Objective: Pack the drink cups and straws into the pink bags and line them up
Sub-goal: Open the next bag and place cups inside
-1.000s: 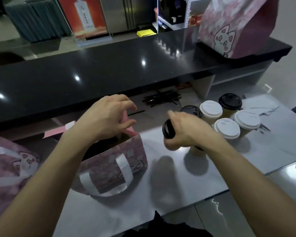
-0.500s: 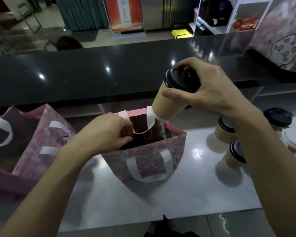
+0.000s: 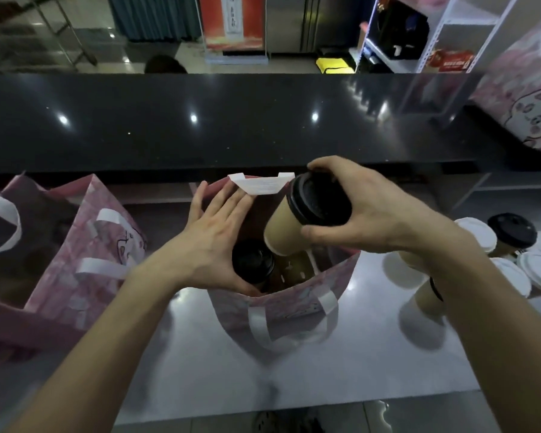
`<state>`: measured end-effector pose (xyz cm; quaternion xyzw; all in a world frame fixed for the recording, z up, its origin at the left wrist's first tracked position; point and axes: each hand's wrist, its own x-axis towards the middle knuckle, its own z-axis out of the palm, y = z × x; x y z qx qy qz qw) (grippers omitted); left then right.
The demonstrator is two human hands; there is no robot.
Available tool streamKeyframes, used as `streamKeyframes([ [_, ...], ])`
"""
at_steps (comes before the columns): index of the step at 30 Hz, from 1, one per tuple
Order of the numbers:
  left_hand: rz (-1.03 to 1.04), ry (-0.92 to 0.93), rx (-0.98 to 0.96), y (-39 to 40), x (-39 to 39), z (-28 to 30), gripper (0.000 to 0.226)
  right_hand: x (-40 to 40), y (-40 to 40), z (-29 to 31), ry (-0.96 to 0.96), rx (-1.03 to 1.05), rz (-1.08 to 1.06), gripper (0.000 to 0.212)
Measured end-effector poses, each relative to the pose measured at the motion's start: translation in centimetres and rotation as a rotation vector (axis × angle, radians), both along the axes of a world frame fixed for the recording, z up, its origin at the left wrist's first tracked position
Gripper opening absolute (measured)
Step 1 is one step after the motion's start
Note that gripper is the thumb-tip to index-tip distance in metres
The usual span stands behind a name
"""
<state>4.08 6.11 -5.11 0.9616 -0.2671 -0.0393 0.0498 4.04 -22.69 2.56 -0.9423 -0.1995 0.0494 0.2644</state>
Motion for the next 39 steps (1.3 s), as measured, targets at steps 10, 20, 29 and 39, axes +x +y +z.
streamKeyframes([
  [10, -0.003, 0.033, -0.052, -0.3, -0.1, 0.1, 0.168, 4.3, 4.8, -2.4, 0.056, -0.534, 0.261, 0.104],
  [20, 0.007, 0.030, -0.013, -0.1, 0.0, -0.3, 0.170, 4.8, 5.4, -4.6, -0.085, -0.825, 0.282, 0.100],
  [29, 0.019, 0.028, -0.002, -0.3, 0.2, -0.3, 0.168, 5.4, 6.0, -8.1, -0.064, -0.958, 0.335, 0.098],
  [39, -0.010, -0.021, -0.018, -0.3, 0.3, -0.9, 0.166, 5.5, 5.8, -10.1, -0.080, -1.026, 0.369, 0.107],
])
